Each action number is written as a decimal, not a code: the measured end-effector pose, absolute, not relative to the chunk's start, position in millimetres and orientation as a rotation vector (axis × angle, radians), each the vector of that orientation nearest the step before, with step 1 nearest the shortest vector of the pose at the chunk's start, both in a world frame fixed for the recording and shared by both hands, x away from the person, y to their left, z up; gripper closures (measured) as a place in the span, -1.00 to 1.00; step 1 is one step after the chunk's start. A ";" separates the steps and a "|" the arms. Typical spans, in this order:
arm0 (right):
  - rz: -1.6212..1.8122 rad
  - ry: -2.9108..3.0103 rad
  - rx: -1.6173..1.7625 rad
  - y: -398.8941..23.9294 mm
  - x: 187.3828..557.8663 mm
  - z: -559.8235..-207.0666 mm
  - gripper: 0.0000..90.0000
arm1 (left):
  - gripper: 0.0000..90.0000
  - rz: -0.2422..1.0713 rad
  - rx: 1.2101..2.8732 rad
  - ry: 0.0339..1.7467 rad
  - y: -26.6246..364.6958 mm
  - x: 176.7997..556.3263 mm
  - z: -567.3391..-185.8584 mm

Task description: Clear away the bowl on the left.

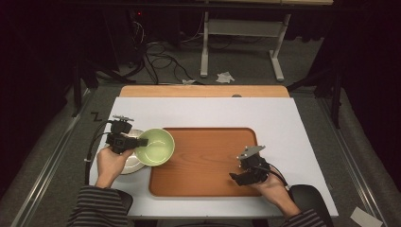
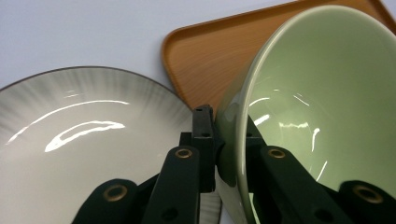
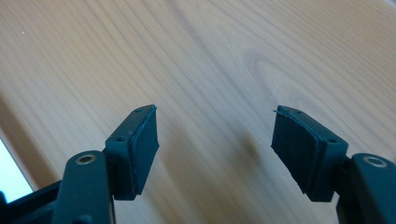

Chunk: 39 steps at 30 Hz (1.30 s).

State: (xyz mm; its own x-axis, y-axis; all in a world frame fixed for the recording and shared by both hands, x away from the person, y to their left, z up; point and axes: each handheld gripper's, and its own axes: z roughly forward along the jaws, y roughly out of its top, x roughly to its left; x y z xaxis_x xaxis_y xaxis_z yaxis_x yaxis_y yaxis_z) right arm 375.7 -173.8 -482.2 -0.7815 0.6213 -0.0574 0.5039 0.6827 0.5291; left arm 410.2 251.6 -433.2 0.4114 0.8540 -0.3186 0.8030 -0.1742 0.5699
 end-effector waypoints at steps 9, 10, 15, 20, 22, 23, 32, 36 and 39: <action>0.740 2.664 0.905 -173.7 375.7 -482.5 -0.26 | 0.85 0.091 2.038 1.354 234.1 411.1 -431.6; 0.740 2.664 0.905 -173.7 375.7 -482.5 -0.26 | 0.85 0.091 2.038 1.354 234.1 411.1 -431.6; 0.737 2.663 0.901 -173.4 375.5 -482.5 -0.26 | 0.84 0.090 2.058 1.329 224.2 411.9 -430.1; 0.728 2.668 0.891 -173.6 376.5 -482.8 -0.26 | 0.85 0.083 2.070 1.304 214.5 415.0 -429.7; 0.730 2.665 0.903 -173.1 376.0 -482.9 -0.26 | 0.85 0.082 2.082 1.296 210.0 415.7 -429.0; 0.731 2.664 0.901 -173.1 375.9 -483.0 -0.26 | 0.85 0.082 2.083 1.291 207.6 415.8 -428.8; 0.738 2.664 0.905 -174.1 376.5 -482.2 -0.26 | 0.84 0.069 2.117 1.250 189.3 417.1 -428.5; 0.736 2.666 0.900 -173.6 375.9 -482.2 -0.26 | 0.84 0.065 2.127 1.237 183.4 418.1 -428.6; 0.739 2.666 0.904 -173.8 376.0 -482.1 -0.26 | 0.84 0.060 2.130 1.234 180.3 419.7 -429.0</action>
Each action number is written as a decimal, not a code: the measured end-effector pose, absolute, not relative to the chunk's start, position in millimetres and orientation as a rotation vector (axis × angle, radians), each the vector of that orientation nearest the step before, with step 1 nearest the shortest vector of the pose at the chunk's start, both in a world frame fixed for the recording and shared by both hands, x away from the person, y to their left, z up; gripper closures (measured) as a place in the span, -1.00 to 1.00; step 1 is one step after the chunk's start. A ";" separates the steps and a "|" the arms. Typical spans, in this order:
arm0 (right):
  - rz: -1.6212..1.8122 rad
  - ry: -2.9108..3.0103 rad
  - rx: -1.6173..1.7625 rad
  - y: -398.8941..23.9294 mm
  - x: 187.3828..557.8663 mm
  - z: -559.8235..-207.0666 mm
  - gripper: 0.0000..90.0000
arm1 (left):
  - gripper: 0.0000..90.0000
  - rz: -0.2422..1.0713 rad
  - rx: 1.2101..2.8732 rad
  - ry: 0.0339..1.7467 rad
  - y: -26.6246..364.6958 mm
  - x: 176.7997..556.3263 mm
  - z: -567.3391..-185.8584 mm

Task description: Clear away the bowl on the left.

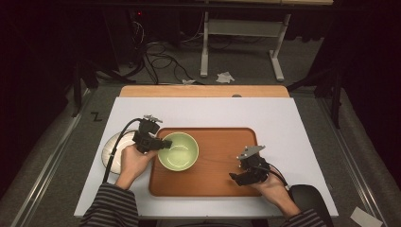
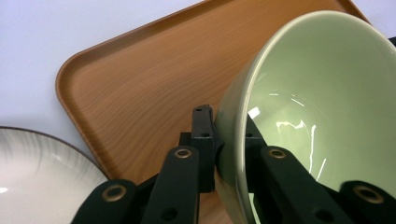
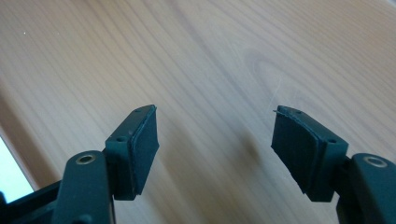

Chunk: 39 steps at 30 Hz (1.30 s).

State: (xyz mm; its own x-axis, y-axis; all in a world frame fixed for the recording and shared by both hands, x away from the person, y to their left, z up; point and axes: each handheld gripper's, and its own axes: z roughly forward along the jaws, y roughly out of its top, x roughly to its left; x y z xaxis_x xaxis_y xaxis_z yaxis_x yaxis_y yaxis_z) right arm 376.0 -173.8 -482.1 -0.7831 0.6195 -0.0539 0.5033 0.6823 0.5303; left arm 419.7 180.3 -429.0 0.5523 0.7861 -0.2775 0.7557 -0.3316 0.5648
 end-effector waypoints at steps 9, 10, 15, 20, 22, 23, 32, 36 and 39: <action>0.745 2.665 0.899 -174.0 375.9 -482.1 -0.26 | 0.85 0.026 2.137 1.213 164.9 426.1 -431.6; 0.747 2.664 0.906 -174.0 375.7 -481.9 -0.26 | 0.85 0.026 2.136 1.215 163.2 427.0 -432.2; 0.742 2.665 0.897 -174.3 375.5 -481.7 -0.26 | 0.85 0.009 2.142 1.209 152.7 433.0 -435.4; 0.743 2.665 0.898 -174.2 375.4 -481.7 -0.26 | 0.85 -0.002 2.152 1.203 142.8 437.7 -439.1; 0.736 2.664 0.908 -173.6 374.9 -481.6 -0.26 | 0.85 -0.008 2.168 1.194 137.8 439.4 -440.5; 0.738 2.664 0.898 -173.6 375.0 -481.8 -0.26 | 0.85 -0.006 2.178 1.185 133.6 440.7 -441.4; 0.737 2.662 0.902 -173.6 375.3 -482.5 -0.26 | 0.84 -0.042 2.198 1.179 116.1 449.9 -453.5; 0.736 2.661 0.907 -174.0 374.1 -482.3 -0.26 | 0.82 -0.037 2.196 1.194 113.0 452.7 -458.0; 0.734 2.662 0.906 -174.3 374.1 -482.6 -0.26 | 0.83 -0.042 2.200 1.203 111.0 454.9 -462.1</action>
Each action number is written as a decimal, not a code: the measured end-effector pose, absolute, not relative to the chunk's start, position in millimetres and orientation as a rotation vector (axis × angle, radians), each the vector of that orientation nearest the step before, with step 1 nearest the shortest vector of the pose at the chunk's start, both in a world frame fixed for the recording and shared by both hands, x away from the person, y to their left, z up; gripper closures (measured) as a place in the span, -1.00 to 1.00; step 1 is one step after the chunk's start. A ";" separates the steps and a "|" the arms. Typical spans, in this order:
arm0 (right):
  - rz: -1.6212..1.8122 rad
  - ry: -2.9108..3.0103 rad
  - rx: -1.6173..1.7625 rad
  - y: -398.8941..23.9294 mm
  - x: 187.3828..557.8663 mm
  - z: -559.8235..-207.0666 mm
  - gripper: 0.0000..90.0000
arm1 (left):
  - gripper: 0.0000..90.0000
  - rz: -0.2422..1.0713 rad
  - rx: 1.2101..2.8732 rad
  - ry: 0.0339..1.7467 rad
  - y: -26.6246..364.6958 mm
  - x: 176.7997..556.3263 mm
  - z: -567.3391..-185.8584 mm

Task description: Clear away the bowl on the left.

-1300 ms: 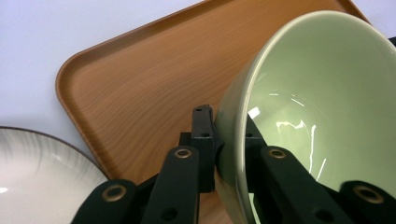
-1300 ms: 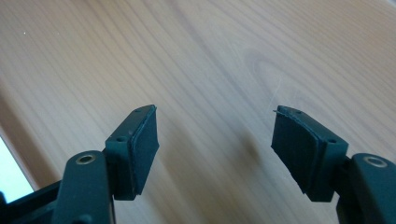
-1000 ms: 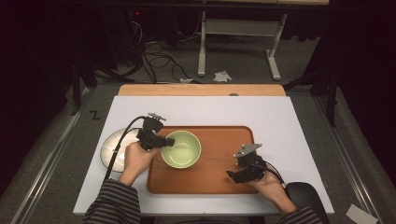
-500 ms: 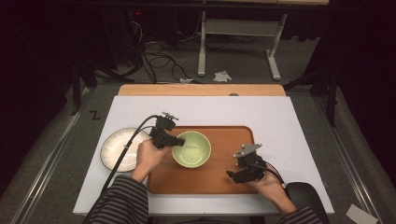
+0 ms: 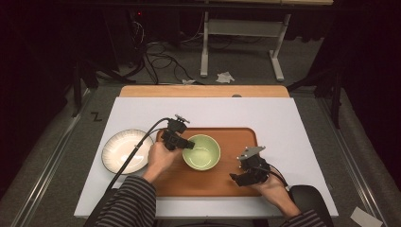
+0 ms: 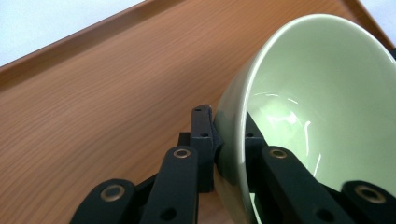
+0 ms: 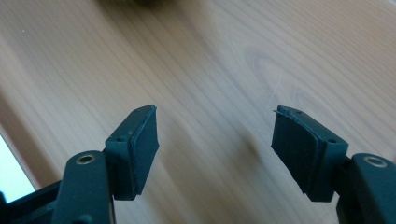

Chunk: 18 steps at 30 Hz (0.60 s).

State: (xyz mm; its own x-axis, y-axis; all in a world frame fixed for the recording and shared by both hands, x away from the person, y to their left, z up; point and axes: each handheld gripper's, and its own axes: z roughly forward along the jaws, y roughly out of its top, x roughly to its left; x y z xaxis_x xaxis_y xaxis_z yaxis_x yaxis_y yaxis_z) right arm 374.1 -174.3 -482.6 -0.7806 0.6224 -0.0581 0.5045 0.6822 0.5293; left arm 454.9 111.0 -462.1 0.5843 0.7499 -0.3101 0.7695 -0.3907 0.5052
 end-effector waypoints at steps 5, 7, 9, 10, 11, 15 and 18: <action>0.739 2.661 0.904 -174.4 373.9 -482.5 -0.26 | 0.83 -0.058 2.199 1.207 107.1 457.2 -467.1; 0.736 2.661 0.908 -174.3 374.0 -482.3 -0.26 | 0.83 -0.062 2.196 1.210 105.3 458.2 -469.4; 0.733 2.662 0.907 -174.2 374.0 -482.5 -0.26 | 0.83 -0.063 2.194 1.215 103.6 459.2 -471.6; 0.734 2.663 0.905 -174.1 373.9 -482.5 -0.26 | 0.83 -0.062 2.192 1.220 102.7 460.0 -473.0; 0.734 2.663 0.904 -174.1 373.7 -482.4 -0.26 | 0.83 -0.072 2.184 1.223 102.9 460.9 -473.6; 0.737 2.663 0.903 -174.4 373.9 -482.3 -0.27 | 0.83 -0.074 2.168 1.228 101.6 462.8 -475.5; 0.736 2.665 0.906 -174.1 373.7 -482.5 -0.27 | 0.84 -0.082 2.158 1.232 100.2 463.9 -478.1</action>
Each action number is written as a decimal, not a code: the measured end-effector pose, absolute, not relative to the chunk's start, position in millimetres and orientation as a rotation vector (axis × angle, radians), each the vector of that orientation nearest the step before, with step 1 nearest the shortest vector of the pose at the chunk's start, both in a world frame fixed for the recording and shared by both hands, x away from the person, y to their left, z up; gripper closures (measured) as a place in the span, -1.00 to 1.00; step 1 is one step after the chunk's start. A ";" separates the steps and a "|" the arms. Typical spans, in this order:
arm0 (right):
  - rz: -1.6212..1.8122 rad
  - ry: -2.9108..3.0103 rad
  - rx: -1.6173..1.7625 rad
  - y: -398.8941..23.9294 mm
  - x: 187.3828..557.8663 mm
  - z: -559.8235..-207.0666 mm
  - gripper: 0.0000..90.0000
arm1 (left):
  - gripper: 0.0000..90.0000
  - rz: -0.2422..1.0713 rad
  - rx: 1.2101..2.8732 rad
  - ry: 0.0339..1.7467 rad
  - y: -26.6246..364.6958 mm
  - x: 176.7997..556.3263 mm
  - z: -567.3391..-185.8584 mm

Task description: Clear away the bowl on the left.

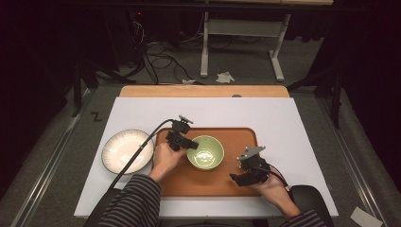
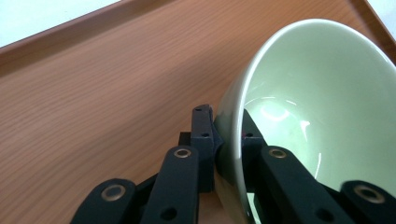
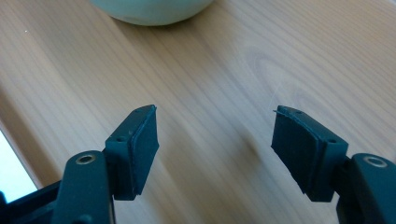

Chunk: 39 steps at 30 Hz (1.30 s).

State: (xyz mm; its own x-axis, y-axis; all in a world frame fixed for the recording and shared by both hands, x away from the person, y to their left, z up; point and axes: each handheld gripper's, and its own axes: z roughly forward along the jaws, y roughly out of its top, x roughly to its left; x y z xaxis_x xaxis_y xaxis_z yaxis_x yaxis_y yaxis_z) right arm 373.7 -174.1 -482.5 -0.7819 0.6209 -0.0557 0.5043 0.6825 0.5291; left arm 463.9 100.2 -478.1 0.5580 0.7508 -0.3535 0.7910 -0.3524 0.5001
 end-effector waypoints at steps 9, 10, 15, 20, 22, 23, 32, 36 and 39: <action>0.735 2.668 0.901 -173.6 373.8 -483.0 -0.26 | 0.84 -0.034 2.175 1.225 94.5 462.0 -482.8; 0.734 2.668 0.901 -173.5 373.8 -483.1 -0.27 | 0.83 -0.036 2.175 1.226 94.4 462.0 -483.2; 0.744 2.667 0.897 -173.8 373.4 -482.7 -0.27 | 0.75 -0.046 2.179 1.231 95.8 463.1 -483.8; 0.738 2.672 0.903 -173.7 373.4 -483.0 -0.27 | 0.66 -0.047 2.171 1.228 97.4 463.6 -482.3; 0.741 2.673 0.902 -173.6 373.1 -483.1 -0.27 | 0.54 -0.048 2.177 1.231 97.6 463.8 -482.8; 0.742 2.673 0.900 -173.7 372.9 -482.9 -0.27 | 0.46 -0.050 2.177 1.230 97.8 463.8 -482.8; 0.740 2.678 0.889 -174.2 372.7 -482.3 -0.27 | 0.03 -0.011 2.197 1.142 106.2 455.5 -469.5; 0.755 2.673 0.892 -174.3 371.9 -481.8 -0.27 | -0.04 0.023 2.205 1.094 108.9 447.5 -459.4; 0.744 2.675 0.893 -174.1 372.0 -481.6 -0.27 | -0.04 0.036 2.182 1.083 112.6 445.8 -453.9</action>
